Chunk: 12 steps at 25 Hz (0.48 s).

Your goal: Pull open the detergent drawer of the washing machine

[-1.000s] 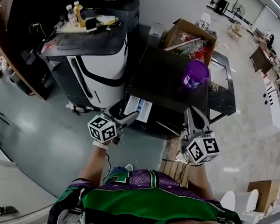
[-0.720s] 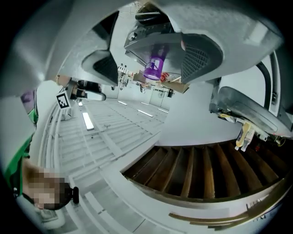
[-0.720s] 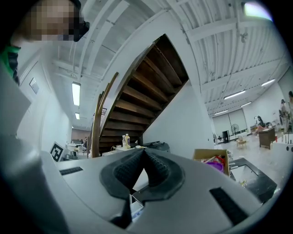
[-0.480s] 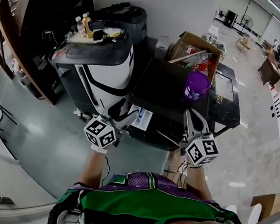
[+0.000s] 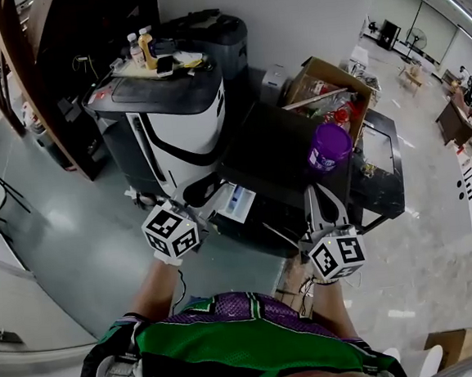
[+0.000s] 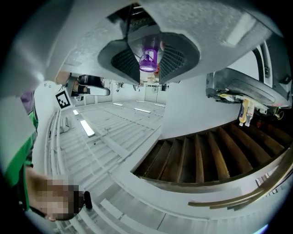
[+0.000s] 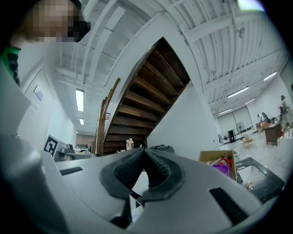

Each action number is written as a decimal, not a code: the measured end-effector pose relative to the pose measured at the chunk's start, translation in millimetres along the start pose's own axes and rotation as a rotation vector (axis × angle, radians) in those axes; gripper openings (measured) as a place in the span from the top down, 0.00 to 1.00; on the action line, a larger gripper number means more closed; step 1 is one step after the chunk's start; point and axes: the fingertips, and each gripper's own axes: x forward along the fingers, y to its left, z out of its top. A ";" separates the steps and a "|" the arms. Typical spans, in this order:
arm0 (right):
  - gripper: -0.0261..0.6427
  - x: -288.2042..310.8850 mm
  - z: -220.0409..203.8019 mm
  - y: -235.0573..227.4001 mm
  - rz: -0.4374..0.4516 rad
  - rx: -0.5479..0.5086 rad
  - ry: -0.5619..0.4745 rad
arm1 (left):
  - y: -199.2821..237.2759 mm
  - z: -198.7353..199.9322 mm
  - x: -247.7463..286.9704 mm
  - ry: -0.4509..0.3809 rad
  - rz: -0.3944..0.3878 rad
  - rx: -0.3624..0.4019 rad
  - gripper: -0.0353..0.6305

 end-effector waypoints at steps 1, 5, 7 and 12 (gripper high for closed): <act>0.96 -0.1 0.8 0.4 0.000 0.000 -0.001 | -1.3 1.7 0.2 -0.001 0.003 0.008 0.76; 0.96 -0.9 2.8 1.2 0.001 -0.004 -0.004 | -5.9 7.8 1.0 -0.010 0.017 0.043 0.84; 0.96 -2.0 3.7 0.6 0.001 -0.007 -0.006 | -9.2 10.3 1.9 -0.015 0.019 0.055 0.86; 0.96 -4.5 6.1 4.4 0.000 -0.017 -0.009 | -8.6 13.6 -1.9 -0.022 0.049 0.067 0.91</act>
